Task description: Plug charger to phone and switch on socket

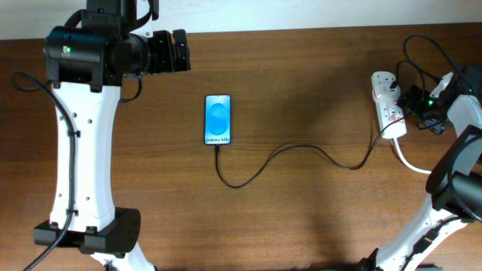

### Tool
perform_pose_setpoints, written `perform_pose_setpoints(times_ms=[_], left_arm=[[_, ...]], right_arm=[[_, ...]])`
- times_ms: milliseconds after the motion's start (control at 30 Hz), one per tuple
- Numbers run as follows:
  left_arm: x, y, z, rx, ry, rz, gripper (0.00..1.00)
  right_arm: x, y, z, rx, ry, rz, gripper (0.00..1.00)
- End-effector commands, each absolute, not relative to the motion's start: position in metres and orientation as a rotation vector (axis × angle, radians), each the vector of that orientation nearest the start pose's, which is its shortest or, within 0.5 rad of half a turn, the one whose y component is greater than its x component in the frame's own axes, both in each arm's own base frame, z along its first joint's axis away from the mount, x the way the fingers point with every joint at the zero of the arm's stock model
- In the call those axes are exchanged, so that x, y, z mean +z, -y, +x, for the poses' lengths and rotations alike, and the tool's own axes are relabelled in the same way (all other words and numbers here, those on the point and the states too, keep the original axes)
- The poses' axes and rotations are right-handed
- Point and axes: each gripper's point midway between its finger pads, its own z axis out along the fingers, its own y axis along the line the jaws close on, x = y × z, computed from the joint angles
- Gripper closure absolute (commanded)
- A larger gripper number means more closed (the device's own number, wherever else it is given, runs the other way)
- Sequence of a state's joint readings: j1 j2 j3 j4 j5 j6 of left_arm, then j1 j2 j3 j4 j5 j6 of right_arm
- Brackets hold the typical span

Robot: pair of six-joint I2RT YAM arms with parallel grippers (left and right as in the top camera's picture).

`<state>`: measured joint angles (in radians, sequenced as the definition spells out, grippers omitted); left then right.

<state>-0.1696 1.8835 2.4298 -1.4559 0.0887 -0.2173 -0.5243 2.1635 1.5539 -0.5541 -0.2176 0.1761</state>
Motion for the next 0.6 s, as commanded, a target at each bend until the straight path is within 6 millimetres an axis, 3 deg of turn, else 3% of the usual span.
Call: perform_pose_setpoints(times_ms=[0, 300, 567], left_arm=[[0.349, 0.086, 0.421, -0.263, -2.499, -0.024, 0.01], [0.349, 0.086, 0.421, -0.263, -2.499, -0.024, 0.01], [0.349, 0.086, 0.421, -0.263, -2.499, -0.024, 0.01]], right_arm=[[-0.003, 0.213, 0.446, 0.18, -2.608, 0.863, 0.02], [-0.005, 0.213, 0.446, 0.181, -2.608, 0.863, 0.02], [-0.009, 0.189, 0.452, 0.195, -2.657, 0.788, 0.02]])
